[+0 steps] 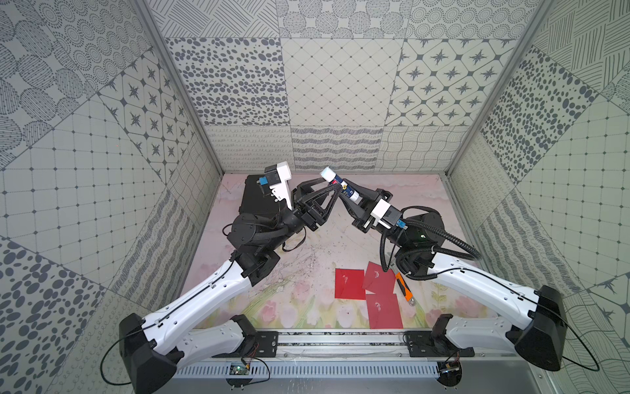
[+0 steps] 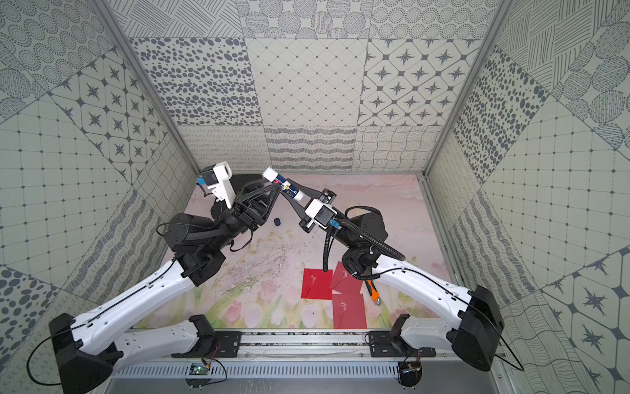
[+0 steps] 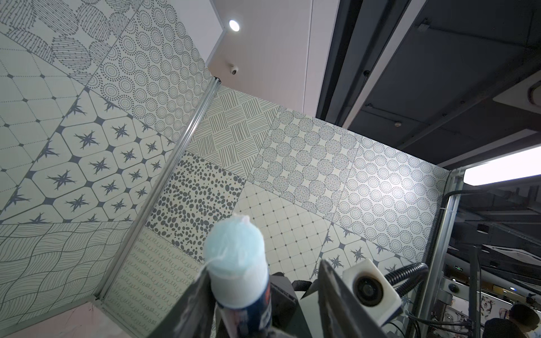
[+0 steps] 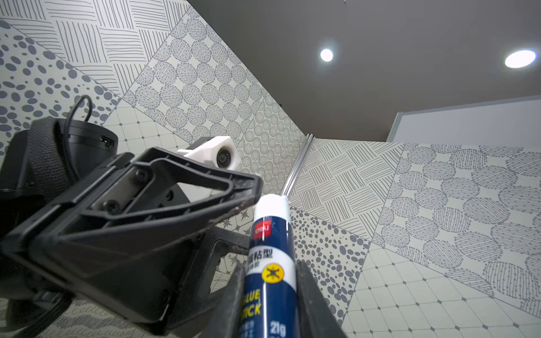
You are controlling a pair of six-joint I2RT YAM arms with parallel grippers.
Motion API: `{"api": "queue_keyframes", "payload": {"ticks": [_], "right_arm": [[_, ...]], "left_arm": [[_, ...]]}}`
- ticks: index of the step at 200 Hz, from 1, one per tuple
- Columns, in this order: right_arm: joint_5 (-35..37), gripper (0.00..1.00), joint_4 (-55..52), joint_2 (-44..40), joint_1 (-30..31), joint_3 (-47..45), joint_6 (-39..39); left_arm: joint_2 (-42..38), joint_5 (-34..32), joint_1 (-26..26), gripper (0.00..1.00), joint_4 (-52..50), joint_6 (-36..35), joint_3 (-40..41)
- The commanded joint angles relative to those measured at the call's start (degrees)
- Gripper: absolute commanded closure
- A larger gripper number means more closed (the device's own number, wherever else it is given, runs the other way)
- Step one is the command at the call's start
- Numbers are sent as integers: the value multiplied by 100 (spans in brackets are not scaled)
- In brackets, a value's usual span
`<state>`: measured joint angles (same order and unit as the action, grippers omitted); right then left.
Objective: Seal the envelope with a glue stick
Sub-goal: Screw the glue stick.
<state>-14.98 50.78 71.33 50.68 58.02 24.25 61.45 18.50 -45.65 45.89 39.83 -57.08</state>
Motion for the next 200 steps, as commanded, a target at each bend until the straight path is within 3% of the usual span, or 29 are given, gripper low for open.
{"api": "queue_keyframes", "payload": {"ticks": [1,38,106,129,145,164,200], "right_arm": [[40,100,310,30,60,149,133],[44,100,307,12,68,104,201],[213,100,271,-58,78,-26,267],[268,92,205,-140,75,-104,260],[336,75,187,-221,81,-198,200],[380,62,80,-363,83,-314,77],[498,52,-326,-692,161,-543,-208]], "left_arm": [[139,239,12,50,476,-122,-152],[209,213,12,54,445,-76,-206],[191,217,8,81,755,84,-157],[170,202,11,88,832,110,-152],[165,203,11,89,862,131,-154],[144,222,11,91,870,139,-179],[105,236,12,93,869,122,-201]]}}
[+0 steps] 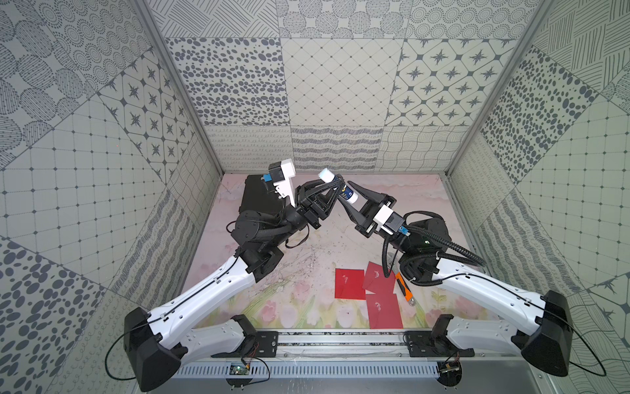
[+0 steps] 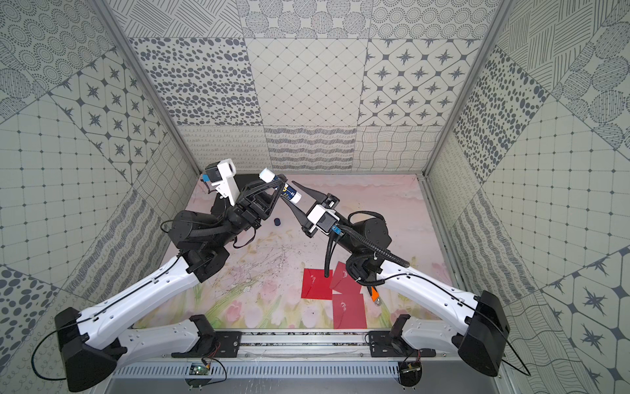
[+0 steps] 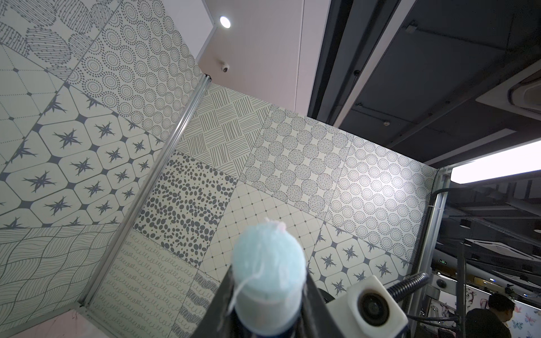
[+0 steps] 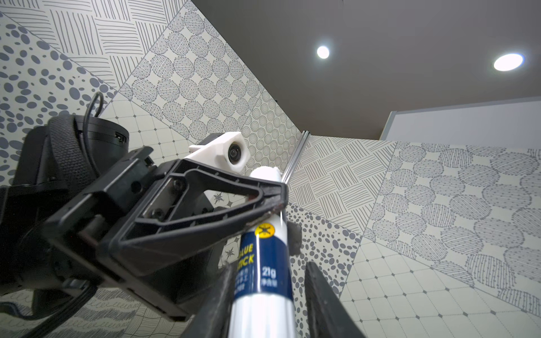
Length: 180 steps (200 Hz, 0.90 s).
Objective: Seal the envelope with a glue stick
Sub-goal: Screw the glue stick.
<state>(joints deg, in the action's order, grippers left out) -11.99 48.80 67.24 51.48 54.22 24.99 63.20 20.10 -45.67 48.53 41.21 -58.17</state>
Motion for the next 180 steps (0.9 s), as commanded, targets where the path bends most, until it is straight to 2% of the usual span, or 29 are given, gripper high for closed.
{"api": "queue_keyframes", "payload": {"ticks": [1,29,102,180], "right_arm": [[207,52,-126,-291,90,-169,-283],[390,52,-195,-472,167,-296,-368],[355,62,-195,-489,283,-198,-274],[374,61,-19,-424,308,0,-229]], "left_arm": [[-70,75,10,93,609,-16,-90],[-62,95,10,94,640,0,-104],[19,119,9,95,701,104,-135],[43,150,9,96,728,160,-135]]}}
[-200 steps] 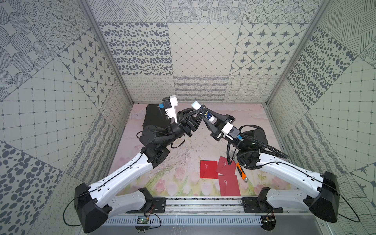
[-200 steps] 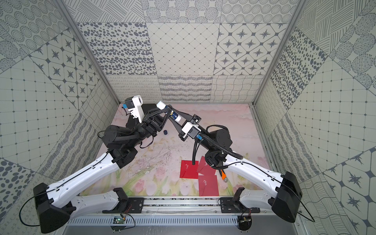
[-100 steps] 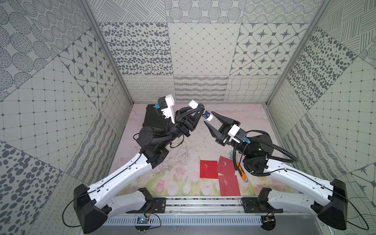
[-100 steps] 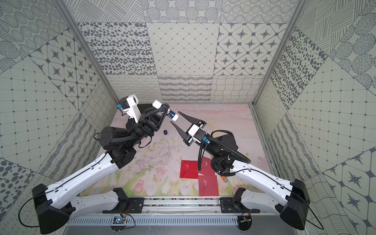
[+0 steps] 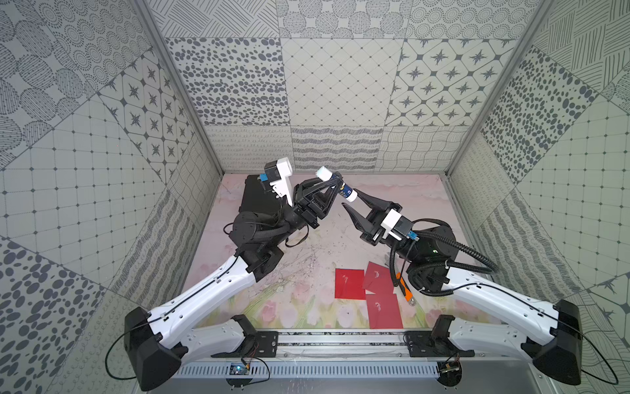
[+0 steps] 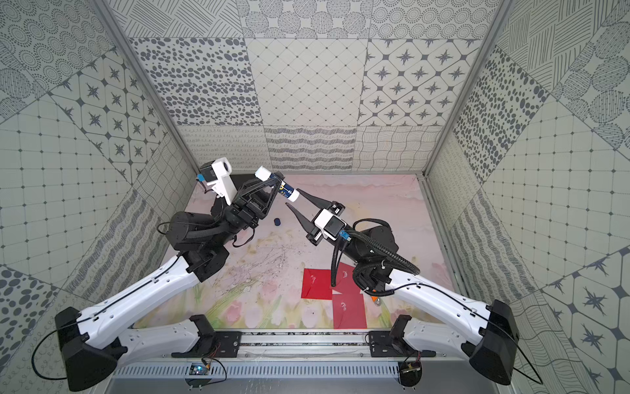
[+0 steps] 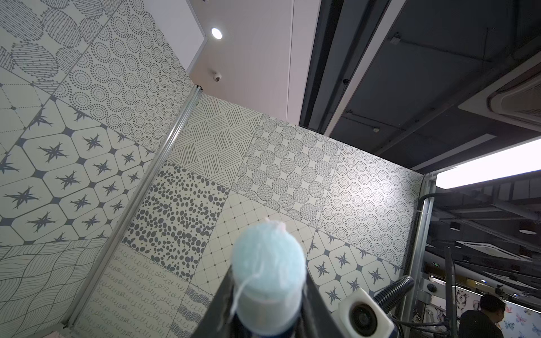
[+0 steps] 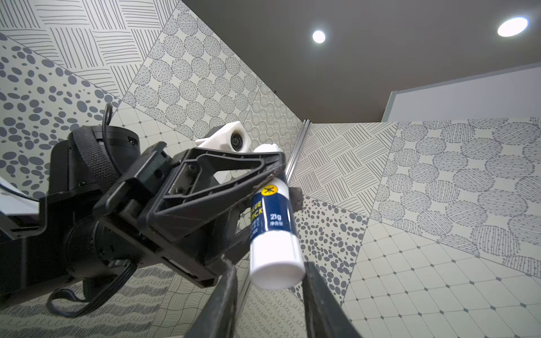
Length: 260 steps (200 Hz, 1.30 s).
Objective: Seal the envelope with a glue stick
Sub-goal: Screw the glue stick.
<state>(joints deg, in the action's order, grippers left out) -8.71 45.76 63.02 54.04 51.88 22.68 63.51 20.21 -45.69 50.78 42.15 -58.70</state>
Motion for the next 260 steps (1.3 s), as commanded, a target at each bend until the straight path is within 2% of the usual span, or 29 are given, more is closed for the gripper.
{"api": "queue_keyframes", "payload": {"ticks": [1,36,55,81,106,118,131,174,184,198,211,221,233,247,260], "right_arm": [[50,61,285,-1,49,235,1],[60,62,335,47,58,278,34],[30,67,315,44,59,272,44],[23,82,235,41,65,272,136],[28,84,180,92,76,302,683],[-5,84,151,169,90,361,1325],[-111,84,-3,266,134,503,2361],[-6,86,190,864,423,573,7106],[96,87,478,1047,423,545,7763],[372,87,685,1188,423,534,8213],[649,78,902,1222,438,507,8095],[825,67,971,1137,458,458,7673],[986,59,721,890,480,404,6984],[1165,54,19,476,493,428,5694],[1364,51,-727,102,480,537,4086]], "left_arm": [[13,140,14,96,507,70,-82],[12,138,16,96,494,59,-95],[15,146,12,96,502,57,-102],[24,134,12,97,498,67,-118],[39,27,13,97,465,182,-118],[54,-127,17,98,554,347,-54],[96,-259,13,98,632,526,-15],[227,-453,20,99,788,957,2],[257,-487,12,99,838,1024,8],[302,-509,16,99,910,1067,25],[318,-511,17,99,919,1065,1],[327,-485,11,99,899,1030,-16],[319,-463,15,99,857,966,-41],[301,-381,11,99,783,874,-65],[280,-235,34,98,687,771,-124]]}}
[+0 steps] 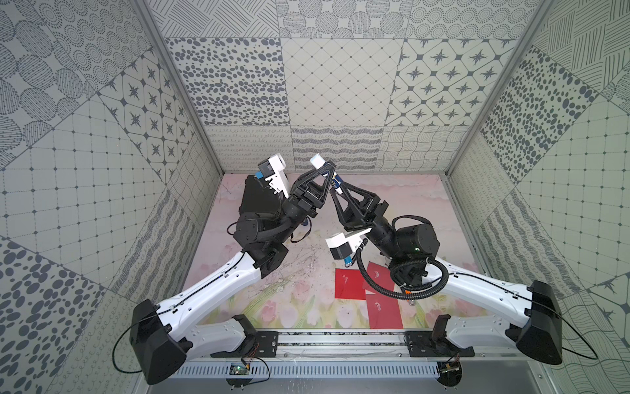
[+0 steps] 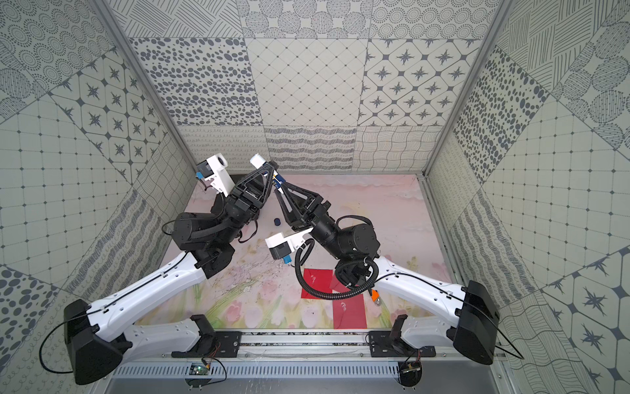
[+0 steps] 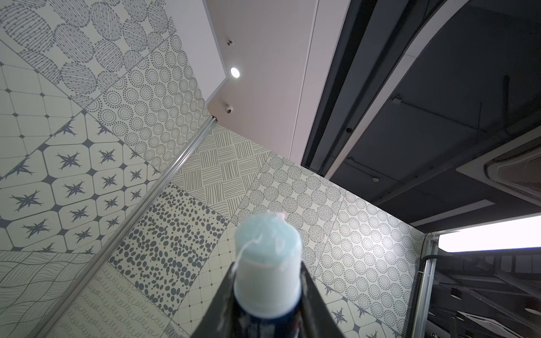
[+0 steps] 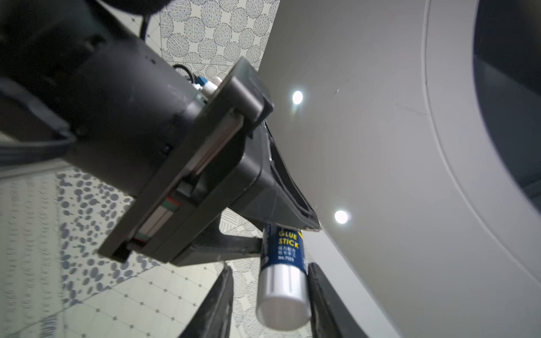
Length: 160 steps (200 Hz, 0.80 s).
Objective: Seal the envelope with a glue stick
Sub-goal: Screw the glue stick.
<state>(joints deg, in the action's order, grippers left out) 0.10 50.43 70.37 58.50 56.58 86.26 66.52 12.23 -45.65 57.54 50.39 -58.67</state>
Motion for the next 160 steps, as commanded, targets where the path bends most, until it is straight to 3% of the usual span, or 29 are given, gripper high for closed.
{"api": "queue_keyframes", "payload": {"ticks": [1,15,32,67,82,113,160], "right_arm": [[505,51,-1243,-657,32,70,-2386],[668,46,-1769,-930,32,97,-4085],[353,46,-2238,-1304,30,4,-5848],[97,44,-3381,-2071,30,90,-8554],[-373,44,-4017,-2306,30,245,-8891],[-1472,44,-4647,-2593,30,411,-9123],[-2057,43,-5140,-2175,31,963,-9658]], "left_arm": [[-23,580,30,99,3,-63,-131],[-8,978,64,98,-160,-245,-286],[-54,1511,65,99,-621,-656,-510],[-258,2663,104,98,-1961,-1567,-995],[-247,3378,109,98,-2490,-1836,-1300],[-236,4492,109,98,-2493,-1806,-1507],[-147,5150,109,98,-2476,-1687,-1628]]}}
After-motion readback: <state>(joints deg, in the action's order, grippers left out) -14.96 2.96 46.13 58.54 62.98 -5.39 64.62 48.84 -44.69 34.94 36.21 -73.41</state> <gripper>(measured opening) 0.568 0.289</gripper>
